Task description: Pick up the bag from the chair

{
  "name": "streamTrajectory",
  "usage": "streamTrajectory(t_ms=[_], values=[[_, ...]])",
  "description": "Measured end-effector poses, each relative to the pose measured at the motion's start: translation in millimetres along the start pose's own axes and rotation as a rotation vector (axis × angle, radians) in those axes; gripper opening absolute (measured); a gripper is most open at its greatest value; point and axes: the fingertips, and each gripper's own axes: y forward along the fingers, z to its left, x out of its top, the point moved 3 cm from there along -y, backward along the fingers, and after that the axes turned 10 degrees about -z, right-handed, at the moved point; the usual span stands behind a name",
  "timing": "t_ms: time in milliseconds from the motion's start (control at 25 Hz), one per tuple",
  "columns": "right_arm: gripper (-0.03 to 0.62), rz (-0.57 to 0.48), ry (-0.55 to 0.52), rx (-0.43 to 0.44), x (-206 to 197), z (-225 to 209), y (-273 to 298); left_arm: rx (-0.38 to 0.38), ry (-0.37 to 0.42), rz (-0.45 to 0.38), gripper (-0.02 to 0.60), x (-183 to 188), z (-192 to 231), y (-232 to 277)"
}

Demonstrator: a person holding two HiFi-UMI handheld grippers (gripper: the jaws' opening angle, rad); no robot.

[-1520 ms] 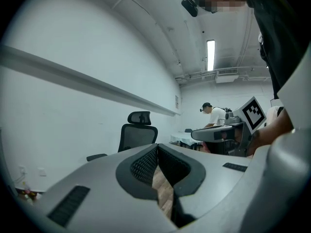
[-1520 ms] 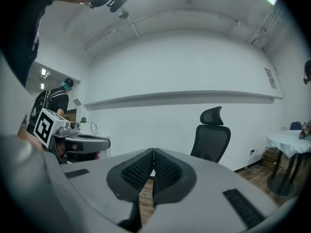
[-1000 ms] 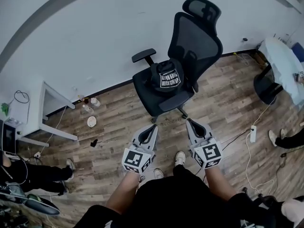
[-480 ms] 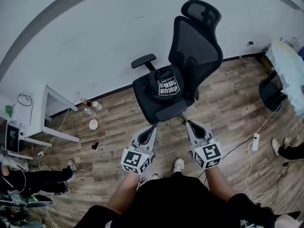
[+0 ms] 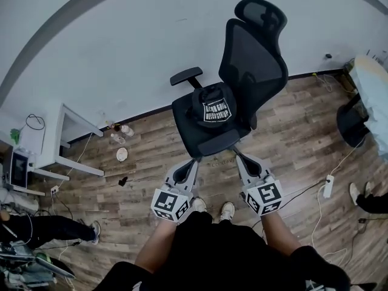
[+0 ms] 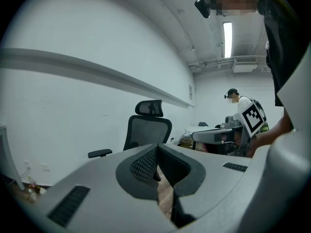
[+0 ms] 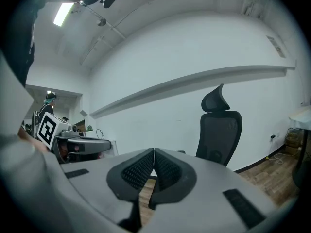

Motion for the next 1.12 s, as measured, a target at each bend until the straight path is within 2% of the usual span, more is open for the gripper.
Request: streamTrajectory(t_ms=[440,920,1000,1120], values=[[0.021,0.023,-0.031,0.012,0.5,-15.1,57.4,0.026,-0.017,-0.036,0.021,1.2,54.4,35.5],[0.021,0.053,-0.057,0.011,4.3,-26.9,175.8,-0.006,-0.048,-0.038,0.021,7.3,147.8,94.2],[0.021,0.058,-0.058,0.013,3.8,-24.5,192.7,-0.014,-0.033,-0.028,0.021,7.3,162.5,98.8],[0.020,0.067,-0.053,0.022,2.8,-20.2,214.6,-0.033,0.041,-0.004,0.021,8.1,179.5,107.1]])
